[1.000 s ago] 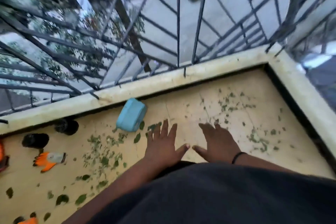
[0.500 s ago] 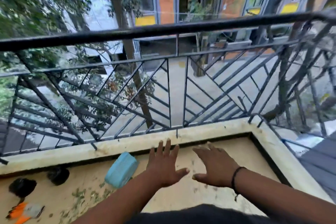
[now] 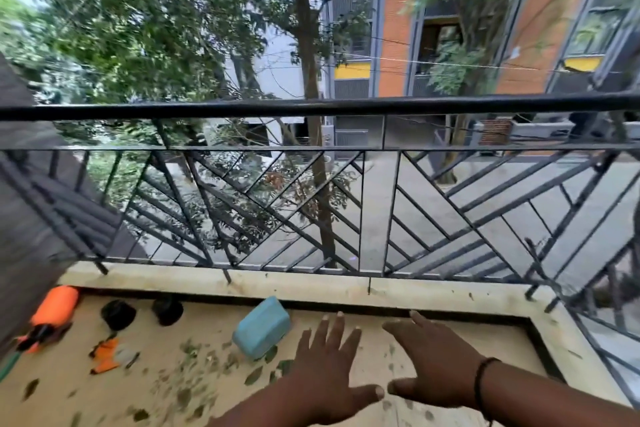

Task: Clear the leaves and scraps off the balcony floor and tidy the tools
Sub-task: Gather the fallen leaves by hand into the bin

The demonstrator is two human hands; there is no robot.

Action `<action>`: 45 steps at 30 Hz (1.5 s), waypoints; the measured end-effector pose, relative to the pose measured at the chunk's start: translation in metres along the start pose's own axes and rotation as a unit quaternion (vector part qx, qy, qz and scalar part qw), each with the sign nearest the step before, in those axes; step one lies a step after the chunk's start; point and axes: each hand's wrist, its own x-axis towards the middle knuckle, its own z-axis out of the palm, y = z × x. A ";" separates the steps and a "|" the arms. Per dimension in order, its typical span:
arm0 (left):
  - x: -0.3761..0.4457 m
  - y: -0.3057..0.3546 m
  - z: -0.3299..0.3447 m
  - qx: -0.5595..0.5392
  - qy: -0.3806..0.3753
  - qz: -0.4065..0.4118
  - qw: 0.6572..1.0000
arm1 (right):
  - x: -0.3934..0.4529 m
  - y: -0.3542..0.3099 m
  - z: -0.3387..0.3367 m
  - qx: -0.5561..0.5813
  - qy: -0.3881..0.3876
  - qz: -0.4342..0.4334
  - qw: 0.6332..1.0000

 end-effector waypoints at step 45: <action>-0.039 -0.210 0.021 -0.038 0.061 -0.076 0.995 | 0.099 -0.191 0.013 -0.003 -0.014 0.092 0.996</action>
